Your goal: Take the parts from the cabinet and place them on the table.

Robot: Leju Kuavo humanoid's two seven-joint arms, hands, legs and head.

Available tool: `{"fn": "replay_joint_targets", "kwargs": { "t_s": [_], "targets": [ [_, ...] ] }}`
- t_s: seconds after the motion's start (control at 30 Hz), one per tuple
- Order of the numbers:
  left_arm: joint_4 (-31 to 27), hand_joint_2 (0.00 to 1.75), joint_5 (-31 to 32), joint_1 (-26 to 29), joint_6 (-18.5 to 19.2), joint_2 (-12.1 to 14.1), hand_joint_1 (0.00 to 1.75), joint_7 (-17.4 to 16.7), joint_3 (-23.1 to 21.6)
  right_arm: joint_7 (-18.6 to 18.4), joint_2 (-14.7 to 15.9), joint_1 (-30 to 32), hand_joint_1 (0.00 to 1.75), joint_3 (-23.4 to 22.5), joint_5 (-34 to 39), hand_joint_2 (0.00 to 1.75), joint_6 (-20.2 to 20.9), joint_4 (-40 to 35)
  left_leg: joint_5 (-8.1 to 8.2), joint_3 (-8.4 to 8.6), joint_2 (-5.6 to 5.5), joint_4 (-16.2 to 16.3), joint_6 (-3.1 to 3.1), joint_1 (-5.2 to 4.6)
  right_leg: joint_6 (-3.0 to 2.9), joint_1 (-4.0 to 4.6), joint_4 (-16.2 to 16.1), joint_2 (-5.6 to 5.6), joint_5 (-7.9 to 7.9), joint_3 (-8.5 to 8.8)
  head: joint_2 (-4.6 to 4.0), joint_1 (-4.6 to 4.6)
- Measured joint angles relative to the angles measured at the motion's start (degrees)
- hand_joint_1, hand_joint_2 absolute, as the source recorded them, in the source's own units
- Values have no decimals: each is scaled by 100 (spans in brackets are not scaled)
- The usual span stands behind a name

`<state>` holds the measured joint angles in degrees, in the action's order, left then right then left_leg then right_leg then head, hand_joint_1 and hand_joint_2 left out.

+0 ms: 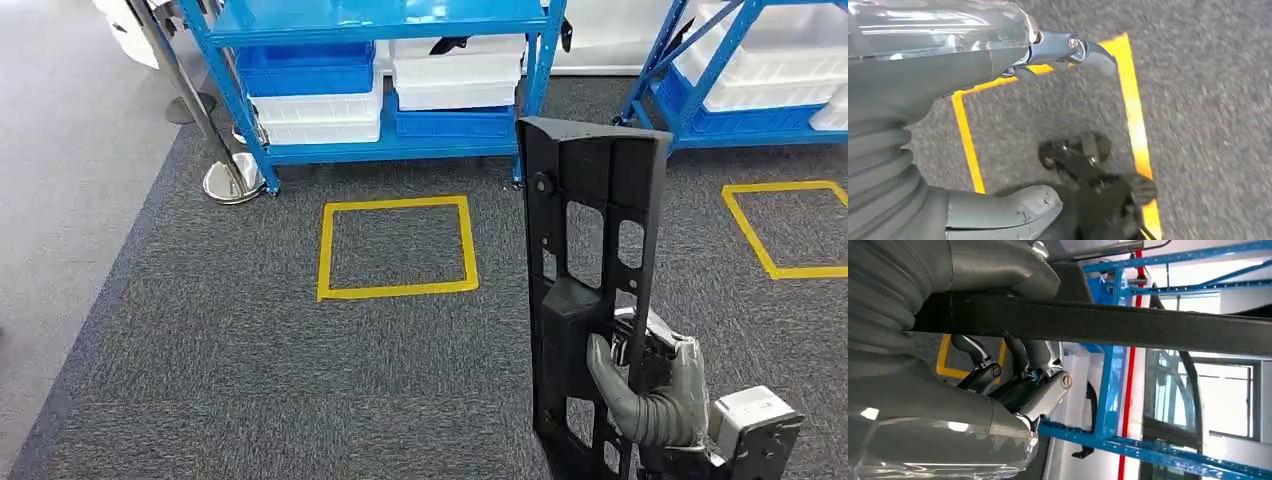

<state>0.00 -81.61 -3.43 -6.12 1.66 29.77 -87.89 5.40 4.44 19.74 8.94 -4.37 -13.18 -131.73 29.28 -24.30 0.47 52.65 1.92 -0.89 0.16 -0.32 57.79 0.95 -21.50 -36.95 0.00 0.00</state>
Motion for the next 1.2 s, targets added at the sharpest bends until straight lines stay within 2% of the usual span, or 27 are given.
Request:
{"fn": "replay_joint_targets", "kwargs": {
  "t_s": [0.03, 0.07, 0.1, 0.13, 0.17, 0.23, 0.3, 0.33, 0.37, 0.4, 0.5, 0.53, 0.57, 0.63, 0.67, 0.7, 0.73, 0.8, 0.83, 0.87, 0.9, 0.93, 0.97, 1.03, 1.1, 1.13, 1.2],
  "targets": [
    [0, 175, 0, -7, 0, -13, 0, 0, -2, -9, 2, 15, 175, 0, -9, 175, 0, 2, -110, -54, 33, -42, 2, 21, 20, -21, 88, -31, -234, -84, 0, -2],
    [0, 175, 2, -5, -4, -13, 0, 2, -4, -9, 0, 15, 175, 2, -22, 175, 2, 0, -203, -150, 35, -57, 60, 32, 35, -22, 319, -61, -620, -162, 0, 17],
    [0, 175, 2, -1, -4, -13, 0, 0, -9, -18, 0, 22, 175, 7, -22, 175, 2, 2, -274, -251, 38, -47, 45, 34, 64, -44, 679, -69, -1000, -235, 0, 22],
    [0, 175, 2, 0, -4, -15, 0, 0, -13, -24, 0, 30, 175, 7, -28, 175, 2, 2, -335, -348, 40, -26, 42, 34, 89, -61, 1071, -70, -1267, -292, 0, 13],
    [0, 175, 2, -1, -4, -17, 0, 0, -15, -26, 0, 33, 175, 7, -33, 175, 2, 2, -400, -464, 42, 20, 25, 37, 119, -73, 1448, -69, -1364, -336, 0, 20],
    [0, 175, 4, -1, -4, -22, 0, 0, -20, -26, 0, 32, 175, 9, -37, 175, 2, 2, -499, -736, 51, 170, -27, 69, 181, -117, 1663, -68, -998, -192, 0, 17],
    [0, 175, 11, 2, -4, -31, 0, 0, -33, -39, 0, 32, 175, 9, -55, 175, 2, 2, -550, -1022, 50, 388, -97, 125, 259, -173, 1098, -65, -656, 345, 0, 17],
    [0, 175, 15, -3, -4, -31, 0, 0, -37, -42, 0, 28, 175, 9, -59, 175, 2, 2, -558, -1128, 44, 529, -133, 122, 302, -214, 631, -66, -791, 717, 0, 22],
    [2, 175, 13, 6, -7, -9, 0, -4, -39, -48, 0, 19, 175, 11, -65, 175, 4, 0, -552, -1250, 19, 658, -175, 105, 325, -177, 151, -77, -1096, 1021, 0, 66],
    [2, 175, 15, 7, -7, -15, 0, -9, -42, -57, 0, 30, 175, 17, -70, 175, 4, 2, -579, -1266, 18, 703, -214, 92, 167, -153, 166, -96, -1171, 962, 0, 39],
    [2, 175, 15, 49, -7, -17, 0, -13, -44, -52, 2, 29, 175, 29, -70, 175, 4, 2, -741, -1323, 10, 685, -311, 125, -8, -149, 183, -63, -1037, 827, 0, 35],
    [2, 175, 15, 52, -7, -24, 0, -15, -44, -52, 0, 20, 175, 35, -70, 175, 2, 2, -547, -1386, 1, 763, -345, 149, -74, -151, 181, -43, -963, 745, 0, 13],
    [2, 175, 15, 64, -7, -26, 0, -17, -44, -52, 0, 30, 175, 37, -70, 175, 2, 2, -179, -1454, 1, 980, -375, 153, -107, -148, 180, -50, -888, 665, 0, 0],
    [2, 175, 15, 52, -11, -26, 0, -17, -46, -55, 0, 30, 175, 37, -72, 175, 2, 2, 489, -1616, 1, 1774, -422, 154, -134, -122, 188, -51, -742, 486, 0, -11],
    [2, 175, 15, 43, -31, -26, 0, -7, -46, -55, 0, 31, 175, 37, -105, 175, 2, 2, 618, -1674, 1, 2147, -423, 153, -137, -106, 187, -56, -706, 394, 0, -9],
    [2, 175, 13, 43, -50, -26, 0, 8, -46, -55, 0, 32, 175, 37, -146, 175, 2, 2, 560, -1676, 1, 2396, -411, 153, -139, -88, 192, -55, -644, 306, 0, -13],
    [2, 175, 13, 47, -59, -26, 0, 13, -46, -61, 2, 33, 175, 37, -220, 175, 0, 2, 321, -1570, -2, 2430, -376, 148, -140, -63, 193, -53, -579, 222, 0, -11],
    [2, 175, 11, 46, -59, -26, 0, -6, -46, -83, 2, 31, 175, 37, -465, 175, -52, 0, -114, -1039, -7, 1813, -237, 104, -145, -2, 191, -52, -463, 94, 0, -9],
    [2, 175, 11, 41, -61, -22, 0, -9, -44, -92, 2, 30, 175, 35, -610, 175, -94, 0, -100, -653, -10, 1296, -130, 54, -148, 14, 189, -55, -412, 59, 0, -7],
    [9, 175, 13, 31, -74, 28, 0, -13, -44, -118, 4, 32, 175, 33, -784, 175, -144, 0, 122, -247, -24, 751, -3, 1, -125, -12, 192, -71, -370, 52, 0, 9],
    [4, 175, 13, 30, -79, 0, 0, -13, -44, -140, 4, 20, 175, 20, -914, 175, -199, -2, 250, -23, -52, 343, 25, -1, -86, 2, 178, -96, -335, 59, 0, -13],
    [4, 175, 9, 29, -107, 13, 0, -24, -44, -166, 4, 11, 175, -7, -1047, 175, -263, -4, 264, -23, -45, 283, -7, -44, -59, -9, 160, -79, -273, 52, 0, 0],
    [4, 175, 4, 35, -114, 15, 0, -31, -44, -179, 4, -4, 175, -48, -1121, 175, -321, -4, 224, -37, -26, 268, 41, -65, -31, -31, 121, -86, -220, 52, 0, -18],
    [2, 175, -13, 50, -116, -11, 0, -42, -44, -192, 7, -7, 175, -170, -1089, 175, -378, -18, 34, -9, 84, 66, 29, 19, 22, -28, 166, -113, -202, 24, 0, -22],
    [2, 175, -22, 55, -116, -15, 0, -53, -42, -197, 4, -14, 175, -269, -1025, 175, -404, -33, -58, -100, 138, 32, 101, 9, 55, -13, 704, -122, -703, -227, 0, 7],
    [2, 175, -33, 63, -118, -22, 0, -59, -42, -195, 2, -1, 175, -321, -1001, 175, -413, -31, -81, -154, 182, 57, 88, 8, 74, -28, 1152, -120, -962, -395, 0, 4],
    [2, 175, -39, 82, -118, -35, 0, -83, -42, -186, 2, 33, 175, -415, -990, 175, -411, -31, -105, -272, 282, 137, 65, 10, 127, -55, 1742, -111, -1200, -561, 0, 7]
  ]
}}
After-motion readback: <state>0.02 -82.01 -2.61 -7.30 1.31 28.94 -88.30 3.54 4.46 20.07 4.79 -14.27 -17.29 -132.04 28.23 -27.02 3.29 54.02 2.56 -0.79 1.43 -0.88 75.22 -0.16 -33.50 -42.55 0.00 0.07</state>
